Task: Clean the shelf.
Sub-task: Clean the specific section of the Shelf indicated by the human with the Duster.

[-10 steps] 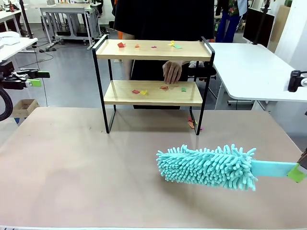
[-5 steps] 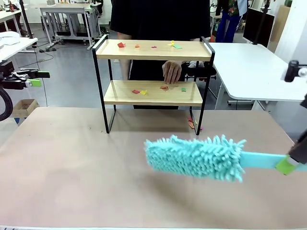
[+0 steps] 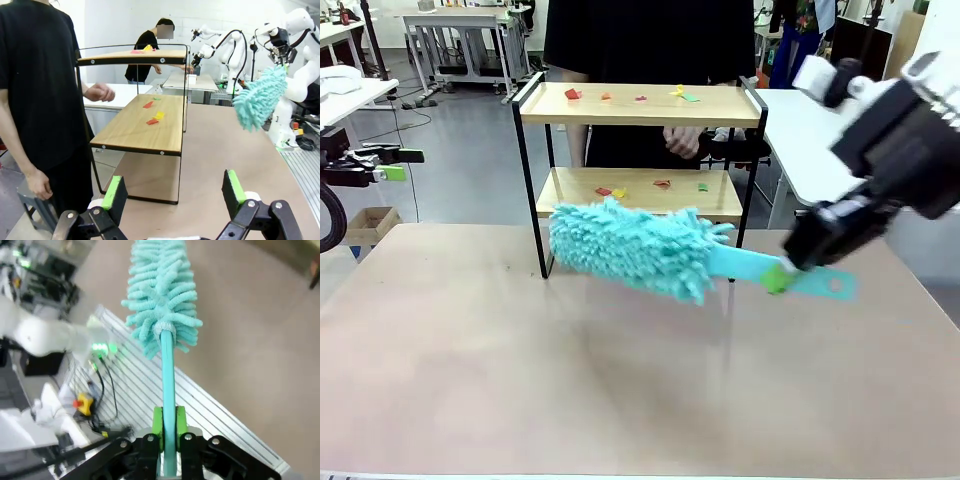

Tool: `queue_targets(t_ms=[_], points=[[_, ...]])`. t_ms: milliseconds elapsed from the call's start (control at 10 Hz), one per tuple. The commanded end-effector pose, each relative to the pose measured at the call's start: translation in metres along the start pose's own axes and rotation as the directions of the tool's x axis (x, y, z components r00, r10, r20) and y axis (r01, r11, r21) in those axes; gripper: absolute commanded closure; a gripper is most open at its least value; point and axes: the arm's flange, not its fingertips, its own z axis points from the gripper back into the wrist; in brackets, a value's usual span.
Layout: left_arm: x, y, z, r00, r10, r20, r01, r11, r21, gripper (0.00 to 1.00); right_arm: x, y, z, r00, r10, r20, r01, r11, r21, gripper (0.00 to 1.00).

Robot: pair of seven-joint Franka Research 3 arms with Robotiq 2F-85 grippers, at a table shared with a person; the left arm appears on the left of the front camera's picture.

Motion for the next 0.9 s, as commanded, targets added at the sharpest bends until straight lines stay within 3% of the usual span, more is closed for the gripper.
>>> queue_targets(t_ms=[0, 200, 300, 400, 800], points=[[0.003, -0.002, 0.0, 1.0, -0.006, 0.002, 0.006, 1.0, 0.002, 0.0, 0.023, 0.022, -0.02, 0.989, -0.088, 0.115, 0.091, 0.995, -0.029, 0.87], [0.003, -0.002, 0.0, 1.0, -0.006, 0.002, 0.006, 1.0, 0.002, 0.0, 0.041, 0.04, -0.036, 0.973, -0.12, 0.199, 0.133, 0.99, -0.056, 0.87], [0.003, -0.002, 0.0, 1.0, -0.006, 0.002, 0.006, 1.0, 0.002, 0.0, 0.048, 0.045, -0.042, 0.969, -0.172, 0.176, 0.188, 0.979, -0.077, 0.87], [0.003, -0.002, 0.0, 1.0, -0.006, 0.002, 0.006, 1.0, 0.002, 0.0, 0.028, 0.031, -0.028, 0.984, -0.091, 0.151, 0.1, 0.994, -0.047, 0.87], [0.003, -0.002, 0.0, 1.0, -0.006, 0.002, 0.006, 1.0, 0.002, 0.0, 0.034, 0.034, -0.033, 0.983, -0.101, 0.151, 0.11, 0.992, -0.055, 0.87]])
